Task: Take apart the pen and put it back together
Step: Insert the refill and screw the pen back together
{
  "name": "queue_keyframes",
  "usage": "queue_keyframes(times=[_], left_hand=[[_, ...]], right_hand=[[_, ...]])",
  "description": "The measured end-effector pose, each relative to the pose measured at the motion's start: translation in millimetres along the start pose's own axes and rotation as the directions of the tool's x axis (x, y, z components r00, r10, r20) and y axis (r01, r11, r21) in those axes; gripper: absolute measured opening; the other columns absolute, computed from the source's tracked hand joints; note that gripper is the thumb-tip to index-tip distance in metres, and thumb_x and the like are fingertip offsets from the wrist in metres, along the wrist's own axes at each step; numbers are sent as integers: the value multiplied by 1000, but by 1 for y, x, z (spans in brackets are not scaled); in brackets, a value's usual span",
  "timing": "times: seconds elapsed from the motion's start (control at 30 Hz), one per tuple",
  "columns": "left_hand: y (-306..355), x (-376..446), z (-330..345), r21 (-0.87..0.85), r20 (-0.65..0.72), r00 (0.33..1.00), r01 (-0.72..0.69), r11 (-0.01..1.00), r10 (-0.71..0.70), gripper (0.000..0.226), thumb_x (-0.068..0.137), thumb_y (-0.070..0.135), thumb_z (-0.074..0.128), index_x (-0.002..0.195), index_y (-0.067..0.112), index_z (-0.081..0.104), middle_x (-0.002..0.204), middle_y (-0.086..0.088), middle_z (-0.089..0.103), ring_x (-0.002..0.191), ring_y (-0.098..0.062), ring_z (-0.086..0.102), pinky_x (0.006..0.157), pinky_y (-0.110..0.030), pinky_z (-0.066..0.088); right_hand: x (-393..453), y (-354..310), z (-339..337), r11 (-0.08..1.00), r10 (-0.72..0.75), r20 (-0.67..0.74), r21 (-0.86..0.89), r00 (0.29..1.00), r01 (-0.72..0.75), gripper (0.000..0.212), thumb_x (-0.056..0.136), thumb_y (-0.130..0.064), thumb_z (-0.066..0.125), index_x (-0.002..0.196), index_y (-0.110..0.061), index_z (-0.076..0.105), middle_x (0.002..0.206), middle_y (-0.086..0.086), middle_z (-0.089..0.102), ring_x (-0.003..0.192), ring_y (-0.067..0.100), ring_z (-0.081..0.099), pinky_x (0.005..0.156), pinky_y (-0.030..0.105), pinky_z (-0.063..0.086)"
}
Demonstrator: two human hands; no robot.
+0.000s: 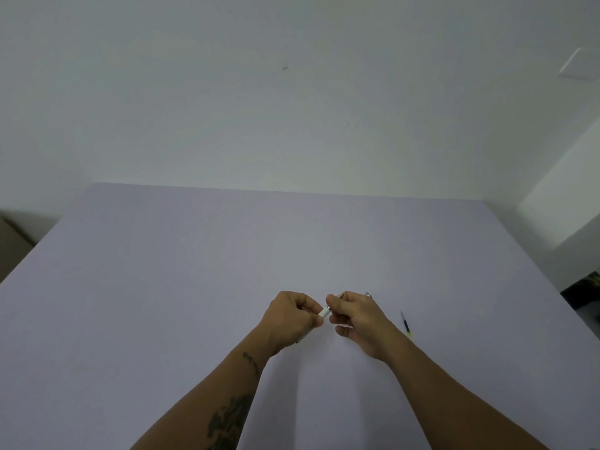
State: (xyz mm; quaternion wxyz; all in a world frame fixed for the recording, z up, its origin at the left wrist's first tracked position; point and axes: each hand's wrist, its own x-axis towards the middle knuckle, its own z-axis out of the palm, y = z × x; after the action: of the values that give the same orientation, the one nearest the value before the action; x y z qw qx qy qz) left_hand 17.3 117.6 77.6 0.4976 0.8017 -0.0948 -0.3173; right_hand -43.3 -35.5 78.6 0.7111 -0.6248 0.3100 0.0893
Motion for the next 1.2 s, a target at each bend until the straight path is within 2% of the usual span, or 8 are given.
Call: queue_keyframes(times=[0.07, 0.13, 0.27, 0.5, 0.63, 0.73, 1.1, 1.2], left_hand=[[0, 0, 0, -1, -1, 1000, -1, 1000, 1, 7, 83, 9, 71, 87, 12, 75, 95, -17, 74, 76, -20, 62, 64, -27, 53], [0, 0, -1, 1, -1, 1000, 5, 1000, -5, 7, 83, 9, 70, 87, 12, 76, 96, -18, 74, 76, -20, 62, 64, -26, 52], [-1, 0, 0, 6, 9, 1000, 16, 1000, -16, 7, 83, 9, 71, 88, 11, 76, 87, -12, 72, 73, -17, 60, 60, -23, 51], [-1, 1, 3, 28, -6, 1000, 8, 1000, -8, 6, 82, 11, 72, 85, 14, 76, 75, -1, 66, 66, -13, 56, 55, -22, 44], [-1, 2, 2, 29, -17, 1000, 9, 1000, -8, 6, 82, 11, 72, 82, 16, 75, 74, 0, 66, 66, -13, 56, 57, -22, 45], [-2, 3, 1, 27, -20, 1000, 13, 1000, -13, 8, 82, 11, 72, 79, 18, 75, 76, -2, 67, 68, -13, 57, 61, -24, 47], [6, 12, 7, 41, -55, 998, -10, 999, 12, 6, 85, 9, 70, 87, 12, 75, 72, -1, 63, 61, -11, 53, 53, -19, 43], [9, 15, 9, 25, -52, 999, -2, 1000, 3, 7, 85, 10, 69, 85, 14, 74, 75, -2, 65, 65, -13, 55, 55, -21, 46]], right_hand=[[-1, 0, -4, 998, 22, 54, 62, 998, -25, 14, 94, -20, 65, 98, -9, 72, 81, 4, 62, 79, 19, 59, 71, 31, 48], [-1, 0, -9, 992, 21, 79, 119, 997, -31, 19, 96, -12, 60, 110, -9, 73, 85, 4, 65, 80, 19, 59, 71, 31, 49], [-1, 2, -11, 995, 18, 50, 101, 999, -23, 19, 97, -4, 57, 100, -9, 75, 84, 5, 65, 78, 17, 59, 73, 30, 50], [2, 3, -6, 1000, 0, -29, 26, 1000, 1, 14, 96, -11, 62, 82, -9, 65, 76, 4, 59, 73, 16, 58, 71, 31, 48], [4, 4, -9, 997, 30, 17, 71, 999, -31, 9, 95, -13, 64, 93, -8, 72, 78, 4, 62, 76, 17, 58, 71, 31, 48], [5, 4, -12, 991, 41, 69, 121, 997, -49, 20, 97, -6, 59, 108, -9, 75, 86, 4, 67, 81, 18, 59, 73, 31, 49], [10, -5, -9, 1000, -31, -29, -5, 999, 31, 15, 98, -8, 57, 92, -8, 71, 81, 6, 62, 78, 18, 59, 74, 32, 50], [13, -7, -13, 1000, -31, -18, -7, 999, 31, 15, 98, -11, 59, 92, -9, 72, 82, 5, 64, 78, 18, 59, 73, 31, 51]])
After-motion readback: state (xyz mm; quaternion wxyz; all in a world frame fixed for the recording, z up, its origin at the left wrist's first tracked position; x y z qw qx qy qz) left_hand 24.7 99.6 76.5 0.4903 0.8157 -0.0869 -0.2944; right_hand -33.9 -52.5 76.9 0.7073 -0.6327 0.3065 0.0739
